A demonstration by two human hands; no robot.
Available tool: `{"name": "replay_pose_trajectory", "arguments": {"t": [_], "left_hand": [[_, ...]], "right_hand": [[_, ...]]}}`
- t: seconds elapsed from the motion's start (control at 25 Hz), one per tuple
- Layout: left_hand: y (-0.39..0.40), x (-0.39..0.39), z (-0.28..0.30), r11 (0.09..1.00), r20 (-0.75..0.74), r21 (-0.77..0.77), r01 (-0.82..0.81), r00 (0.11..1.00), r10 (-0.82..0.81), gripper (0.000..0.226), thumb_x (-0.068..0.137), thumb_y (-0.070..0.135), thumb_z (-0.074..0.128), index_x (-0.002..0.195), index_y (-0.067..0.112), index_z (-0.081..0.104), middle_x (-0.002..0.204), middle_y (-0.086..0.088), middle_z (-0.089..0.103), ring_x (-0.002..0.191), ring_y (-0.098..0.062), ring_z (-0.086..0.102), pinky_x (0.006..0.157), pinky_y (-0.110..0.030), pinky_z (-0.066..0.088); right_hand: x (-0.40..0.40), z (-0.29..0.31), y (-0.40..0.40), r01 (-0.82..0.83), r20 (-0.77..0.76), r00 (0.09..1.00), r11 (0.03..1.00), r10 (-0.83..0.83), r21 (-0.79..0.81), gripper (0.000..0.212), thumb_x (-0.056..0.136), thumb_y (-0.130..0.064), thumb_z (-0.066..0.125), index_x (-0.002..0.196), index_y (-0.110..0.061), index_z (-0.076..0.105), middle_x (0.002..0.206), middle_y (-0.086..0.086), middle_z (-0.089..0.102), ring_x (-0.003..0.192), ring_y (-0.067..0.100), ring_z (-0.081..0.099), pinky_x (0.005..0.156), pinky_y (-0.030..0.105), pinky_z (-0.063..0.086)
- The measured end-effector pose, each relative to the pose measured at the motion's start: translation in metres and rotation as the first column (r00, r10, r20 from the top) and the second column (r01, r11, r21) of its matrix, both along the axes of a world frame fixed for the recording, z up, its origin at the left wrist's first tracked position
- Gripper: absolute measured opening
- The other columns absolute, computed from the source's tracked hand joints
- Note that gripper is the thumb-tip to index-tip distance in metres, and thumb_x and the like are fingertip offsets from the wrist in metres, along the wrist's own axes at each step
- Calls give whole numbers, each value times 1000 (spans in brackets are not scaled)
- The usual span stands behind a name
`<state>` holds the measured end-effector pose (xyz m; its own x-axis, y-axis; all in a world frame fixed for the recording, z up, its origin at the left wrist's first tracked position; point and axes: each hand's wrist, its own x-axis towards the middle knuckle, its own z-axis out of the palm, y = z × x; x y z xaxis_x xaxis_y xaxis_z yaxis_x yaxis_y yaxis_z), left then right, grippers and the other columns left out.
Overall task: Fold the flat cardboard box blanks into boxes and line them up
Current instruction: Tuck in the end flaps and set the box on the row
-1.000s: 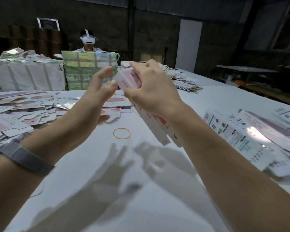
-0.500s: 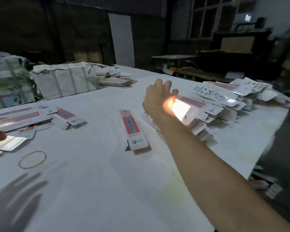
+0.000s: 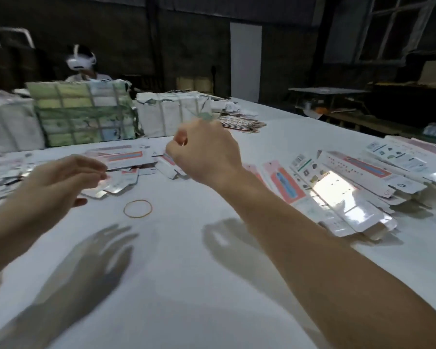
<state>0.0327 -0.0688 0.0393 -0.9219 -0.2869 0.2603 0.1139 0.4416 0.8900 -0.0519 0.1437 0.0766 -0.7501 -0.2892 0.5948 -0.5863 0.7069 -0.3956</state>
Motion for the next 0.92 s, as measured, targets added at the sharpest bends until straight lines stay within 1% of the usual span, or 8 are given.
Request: {"name": "replay_pose_trajectory", "arguments": {"t": [0.08,0.16,0.32,0.44,0.52,0.64,0.8,0.92], "left_hand": [[3,11,8,999,-24,-10,-45,999,45,10,84,20,69,92,25,72,100,2,75,94,-13,63,80,-35,46],[-5,14,6,995,-28,-96,-41,999,39,9,89,15,66,92,22,70,100,-5,74,91,-16,65,75,-31,45],[-18,13,5,976,-45,-193,-103,994,96,27,91,2,54,80,21,70,72,5,71,73,-19,68,63,-23,48],[-45,17,2,818,99,-547,-178,957,274,21,89,16,56,101,29,69,96,11,70,100,-22,62,80,-28,48],[-70,25,-5,567,290,-814,-121,762,579,45,87,30,58,132,28,50,131,-4,58,127,-35,46,101,-46,42],[-89,38,-12,525,458,-851,0,488,743,63,87,45,57,144,30,35,140,-11,51,132,-43,43,107,-59,36],[-84,34,-20,422,314,-906,-33,616,722,46,87,30,66,128,20,50,106,-5,58,112,-32,59,75,-36,41],[-74,34,-18,345,233,-938,-42,660,714,38,88,19,64,125,15,54,116,-9,60,114,-34,59,72,-35,37]], "right_hand": [[24,6,-47,-199,59,976,970,209,-143,21,82,-31,61,68,-17,66,64,-4,61,70,20,57,55,30,41],[40,6,-85,-318,83,930,899,357,-301,26,82,-25,61,59,-11,59,56,1,57,63,20,55,58,36,44],[50,-14,-121,-392,136,855,795,501,-464,26,83,-18,62,58,-9,59,51,0,56,55,16,53,55,33,43],[49,-30,-130,-406,185,826,789,533,-461,26,83,-17,63,57,-13,60,46,-9,51,50,9,47,53,26,37],[47,-36,-131,-390,202,831,802,518,-452,22,83,-17,62,62,-9,62,48,-8,51,52,11,46,54,28,36],[46,-39,-130,-400,193,832,803,520,-441,21,82,-20,60,66,-8,63,49,-7,52,53,11,46,54,28,36],[48,-39,-129,-422,176,830,802,530,-424,23,75,-29,55,65,-10,63,50,-9,53,56,11,48,54,27,36],[45,-40,-126,-416,175,835,807,522,-419,19,81,-20,60,65,-10,63,49,-6,53,55,14,48,56,29,37]]}}
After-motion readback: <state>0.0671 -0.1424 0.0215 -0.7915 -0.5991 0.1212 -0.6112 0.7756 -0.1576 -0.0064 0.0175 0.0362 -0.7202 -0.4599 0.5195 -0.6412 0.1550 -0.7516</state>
